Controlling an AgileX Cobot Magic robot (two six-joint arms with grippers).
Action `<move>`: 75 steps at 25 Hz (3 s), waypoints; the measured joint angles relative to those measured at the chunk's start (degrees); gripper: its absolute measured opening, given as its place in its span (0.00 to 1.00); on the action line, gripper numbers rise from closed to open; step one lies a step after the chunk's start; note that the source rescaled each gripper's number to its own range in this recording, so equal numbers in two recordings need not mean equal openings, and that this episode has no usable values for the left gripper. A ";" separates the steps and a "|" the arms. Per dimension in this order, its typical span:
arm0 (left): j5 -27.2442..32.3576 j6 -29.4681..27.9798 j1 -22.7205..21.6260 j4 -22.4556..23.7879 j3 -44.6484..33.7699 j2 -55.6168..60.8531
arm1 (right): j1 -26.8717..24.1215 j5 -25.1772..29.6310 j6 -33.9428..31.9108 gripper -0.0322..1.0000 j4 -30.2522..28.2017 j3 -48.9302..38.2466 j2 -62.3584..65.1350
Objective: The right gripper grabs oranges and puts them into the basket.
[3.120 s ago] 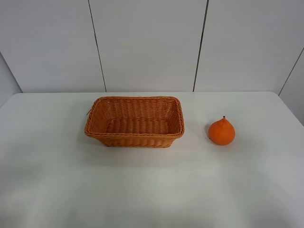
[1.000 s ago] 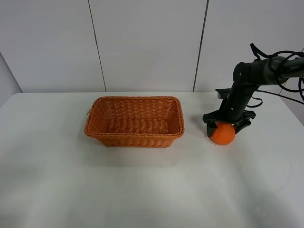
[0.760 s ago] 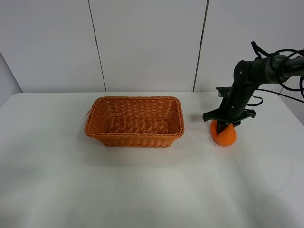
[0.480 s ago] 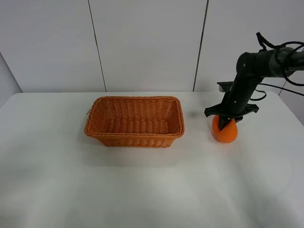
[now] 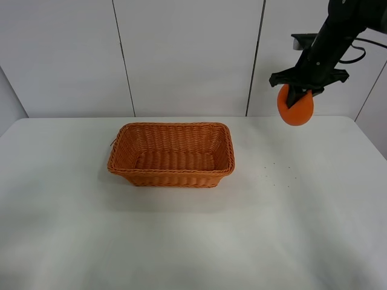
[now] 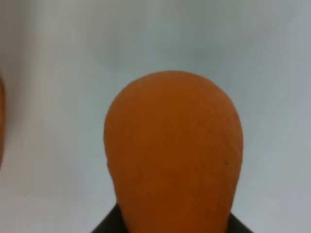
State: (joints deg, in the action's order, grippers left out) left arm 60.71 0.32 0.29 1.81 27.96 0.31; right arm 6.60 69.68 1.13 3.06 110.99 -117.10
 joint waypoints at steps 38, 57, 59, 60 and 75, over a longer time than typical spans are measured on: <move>0.00 0.00 0.00 0.00 0.00 0.00 | 25.78 -17.56 -0.41 0.73 -0.77 2.49 -17.96; 0.00 0.00 0.00 0.00 0.00 0.00 | 25.21 -0.04 -0.71 1.00 -0.41 24.54 -14.17; 0.00 0.00 0.00 0.00 0.00 0.00 | 24.07 0.14 -0.71 1.00 -0.58 24.54 -14.18; 0.00 0.00 0.00 0.00 0.00 0.00 | 23.00 0.14 -0.71 1.00 -0.64 24.54 -14.30; 0.00 0.00 0.00 0.00 0.00 0.00 | -2.45 0.19 0.04 1.00 -2.07 24.44 -14.38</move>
State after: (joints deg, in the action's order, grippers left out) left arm 60.71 0.32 0.29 1.81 27.96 0.31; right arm 4.15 69.87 1.16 0.99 135.42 -131.48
